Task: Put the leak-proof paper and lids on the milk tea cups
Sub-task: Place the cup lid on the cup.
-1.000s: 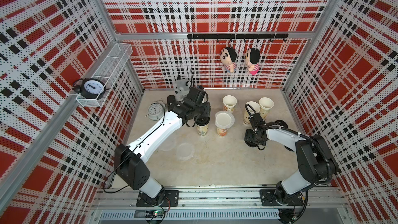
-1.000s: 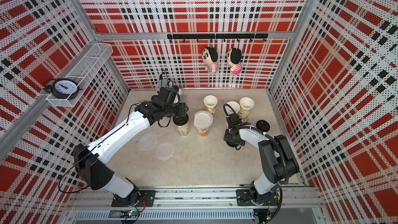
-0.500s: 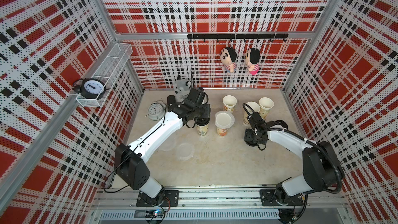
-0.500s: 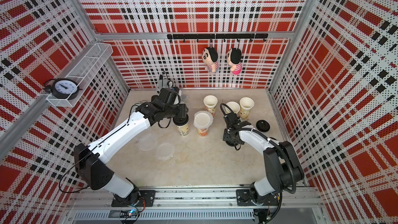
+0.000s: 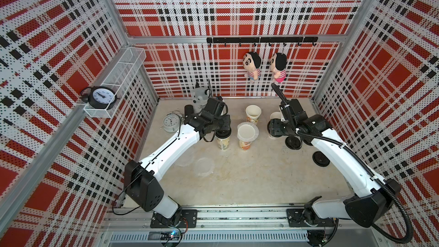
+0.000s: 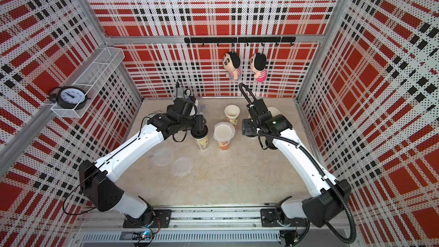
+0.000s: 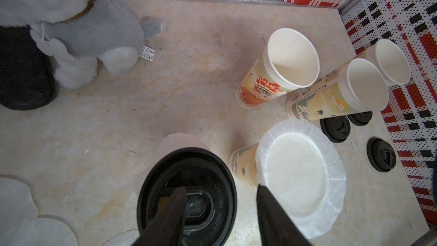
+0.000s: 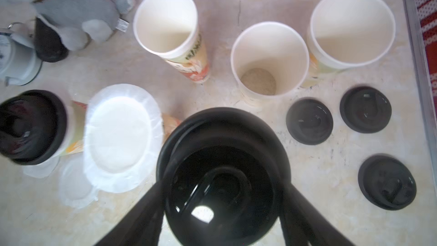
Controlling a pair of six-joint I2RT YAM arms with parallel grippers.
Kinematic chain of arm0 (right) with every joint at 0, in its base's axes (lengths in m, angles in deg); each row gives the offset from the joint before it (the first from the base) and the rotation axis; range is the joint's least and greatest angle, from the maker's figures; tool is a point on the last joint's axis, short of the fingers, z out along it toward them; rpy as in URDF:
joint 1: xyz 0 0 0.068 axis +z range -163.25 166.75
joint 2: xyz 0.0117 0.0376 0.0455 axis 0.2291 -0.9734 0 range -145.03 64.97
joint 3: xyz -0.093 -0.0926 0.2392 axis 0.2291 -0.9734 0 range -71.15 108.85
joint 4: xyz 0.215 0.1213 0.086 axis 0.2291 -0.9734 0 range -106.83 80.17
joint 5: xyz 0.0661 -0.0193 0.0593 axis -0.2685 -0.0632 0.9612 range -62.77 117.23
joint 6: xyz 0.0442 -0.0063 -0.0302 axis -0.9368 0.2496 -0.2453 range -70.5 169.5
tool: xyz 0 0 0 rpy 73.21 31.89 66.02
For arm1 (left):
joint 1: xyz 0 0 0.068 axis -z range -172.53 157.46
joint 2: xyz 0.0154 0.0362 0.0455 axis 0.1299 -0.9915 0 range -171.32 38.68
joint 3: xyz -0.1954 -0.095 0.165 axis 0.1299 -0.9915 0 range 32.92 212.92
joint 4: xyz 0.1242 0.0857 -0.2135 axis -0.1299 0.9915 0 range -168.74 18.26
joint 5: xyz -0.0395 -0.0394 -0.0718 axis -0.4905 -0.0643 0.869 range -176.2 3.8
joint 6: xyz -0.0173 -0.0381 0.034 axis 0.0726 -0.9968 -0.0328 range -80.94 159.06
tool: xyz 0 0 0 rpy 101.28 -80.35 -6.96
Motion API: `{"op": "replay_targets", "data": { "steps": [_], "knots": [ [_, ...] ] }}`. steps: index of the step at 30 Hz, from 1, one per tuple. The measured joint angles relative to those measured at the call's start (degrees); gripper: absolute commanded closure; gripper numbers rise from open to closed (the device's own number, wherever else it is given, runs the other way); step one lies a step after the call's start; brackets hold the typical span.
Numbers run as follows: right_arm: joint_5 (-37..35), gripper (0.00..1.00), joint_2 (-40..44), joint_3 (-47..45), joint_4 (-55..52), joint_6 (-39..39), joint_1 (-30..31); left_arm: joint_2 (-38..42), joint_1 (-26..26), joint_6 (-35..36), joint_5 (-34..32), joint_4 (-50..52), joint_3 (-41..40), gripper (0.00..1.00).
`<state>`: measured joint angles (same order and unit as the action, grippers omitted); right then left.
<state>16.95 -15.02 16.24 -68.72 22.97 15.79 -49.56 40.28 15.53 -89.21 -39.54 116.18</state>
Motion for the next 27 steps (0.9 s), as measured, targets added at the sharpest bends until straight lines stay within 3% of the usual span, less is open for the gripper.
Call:
{"op": "replay_targets", "data": {
  "steps": [11, 27],
  "knots": [
    [1.3, 0.25, -17.0, 19.0, -6.3, 7.9, 8.9, 1.0, -1.0, 0.0, 0.0, -0.2, -0.7, 0.48],
    [1.4, 0.26, -25.6, 22.4, -9.0, 10.7, 11.8, 3.5, -3.1, 0.0, 0.0, -0.2, -1.9, 0.48]
  ]
}}
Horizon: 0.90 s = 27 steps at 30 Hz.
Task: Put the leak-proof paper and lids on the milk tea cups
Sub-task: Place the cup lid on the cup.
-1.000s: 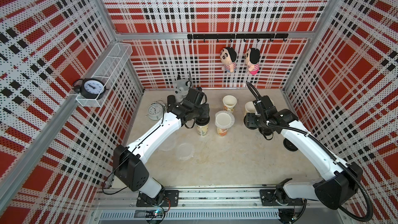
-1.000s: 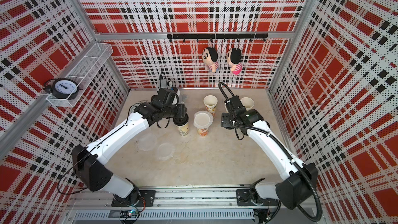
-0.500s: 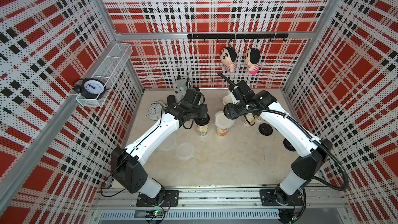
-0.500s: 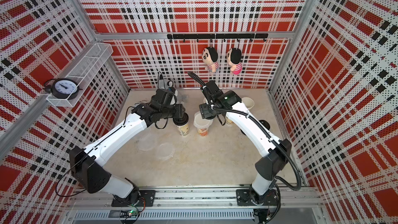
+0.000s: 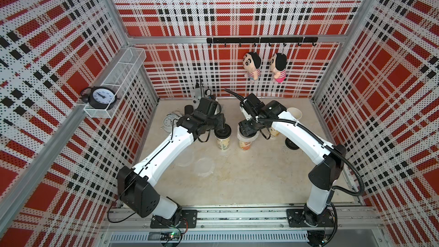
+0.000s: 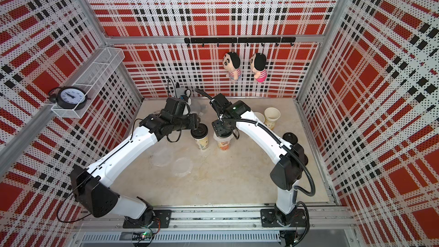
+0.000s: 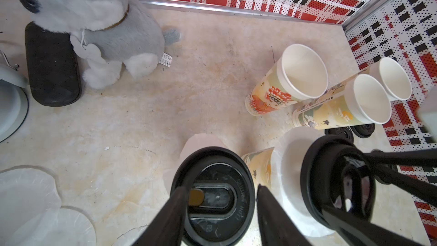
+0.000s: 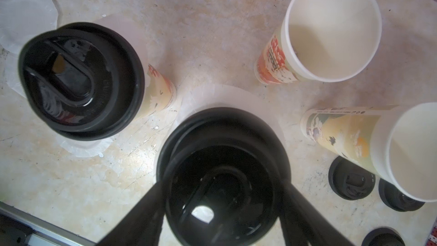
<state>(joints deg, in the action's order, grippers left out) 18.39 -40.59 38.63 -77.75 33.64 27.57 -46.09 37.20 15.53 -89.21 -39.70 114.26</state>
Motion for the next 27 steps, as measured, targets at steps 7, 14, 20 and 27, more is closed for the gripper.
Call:
{"op": "replay_targets", "data": {
  "steps": [7, 14, 20, 27],
  "knots": [
    [0.0, 0.25, -0.6, 0.0, 0.0, 0.2, 0.0, 0.0, -0.4, 0.0, 0.0, 0.0, -0.1, 0.48],
    [0.1, 0.25, -1.7, 0.0, 0.0, 0.2, 0.0, 0.0, -0.7, 0.0, 0.0, 0.0, -0.4, 0.48],
    [0.1, 0.25, -2.8, 0.0, 0.2, 0.2, 0.0, 0.0, -0.9, 0.0, 0.0, 0.0, -0.4, 0.48],
    [0.1, 0.24, -2.8, 0.1, 0.3, 0.2, 0.0, 0.0, -1.3, 0.0, 0.1, 0.0, -0.5, 0.48]
  ]
}}
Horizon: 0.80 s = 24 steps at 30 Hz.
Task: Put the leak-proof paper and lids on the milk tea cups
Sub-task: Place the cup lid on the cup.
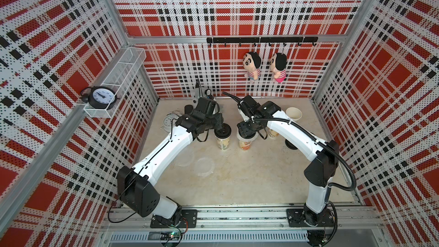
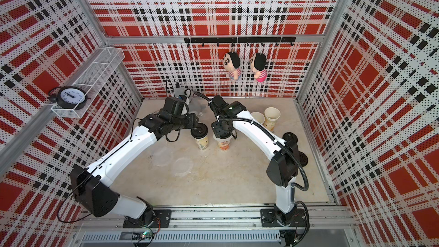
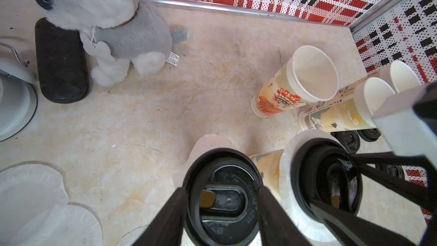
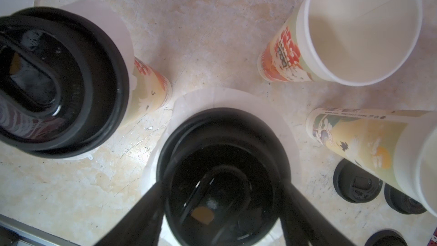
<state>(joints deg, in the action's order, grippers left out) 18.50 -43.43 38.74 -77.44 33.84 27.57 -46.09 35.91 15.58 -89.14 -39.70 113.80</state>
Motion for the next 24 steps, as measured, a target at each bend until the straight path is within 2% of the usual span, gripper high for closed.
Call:
{"op": "replay_targets", "data": {
  "steps": [24],
  "knots": [
    [0.2, 0.24, -0.1, 0.0, 0.2, -0.3, 0.0, 0.0, 0.0, 0.5, 0.6, 0.0, -0.2, 0.48]
  ]
}}
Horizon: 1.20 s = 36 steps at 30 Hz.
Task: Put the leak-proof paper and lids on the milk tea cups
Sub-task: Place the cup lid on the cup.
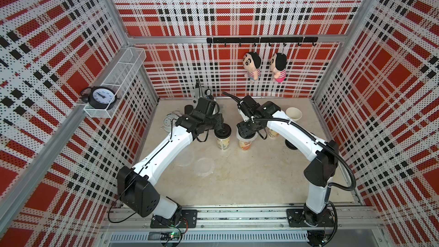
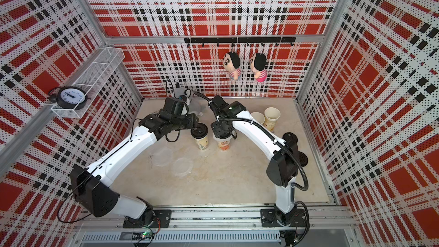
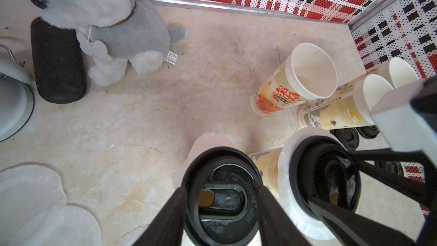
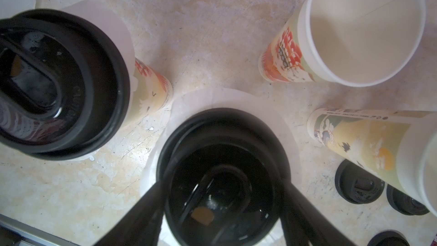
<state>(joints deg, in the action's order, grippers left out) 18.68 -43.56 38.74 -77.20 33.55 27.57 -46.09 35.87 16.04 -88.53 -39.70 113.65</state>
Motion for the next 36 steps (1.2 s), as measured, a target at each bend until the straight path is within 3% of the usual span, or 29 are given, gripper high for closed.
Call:
{"op": "replay_targets", "data": {
  "steps": [9, 18, 36],
  "knots": [
    [0.0, 0.24, 0.0, 0.0, 0.1, -0.1, 0.0, 0.0, 0.0, 0.0, 0.1, 0.0, 0.0, 0.48],
    [0.2, 0.15, 0.0, 0.0, 0.8, -0.4, 0.0, 0.0, 0.0, 0.1, 0.2, 0.0, 0.0, 0.48],
    [0.0, 0.09, 1.0, 0.5, 1.3, -2.2, -0.8, -1.0, 1.0, 1.0, 0.1, 1.7, 1.7, 0.48]
  ]
}}
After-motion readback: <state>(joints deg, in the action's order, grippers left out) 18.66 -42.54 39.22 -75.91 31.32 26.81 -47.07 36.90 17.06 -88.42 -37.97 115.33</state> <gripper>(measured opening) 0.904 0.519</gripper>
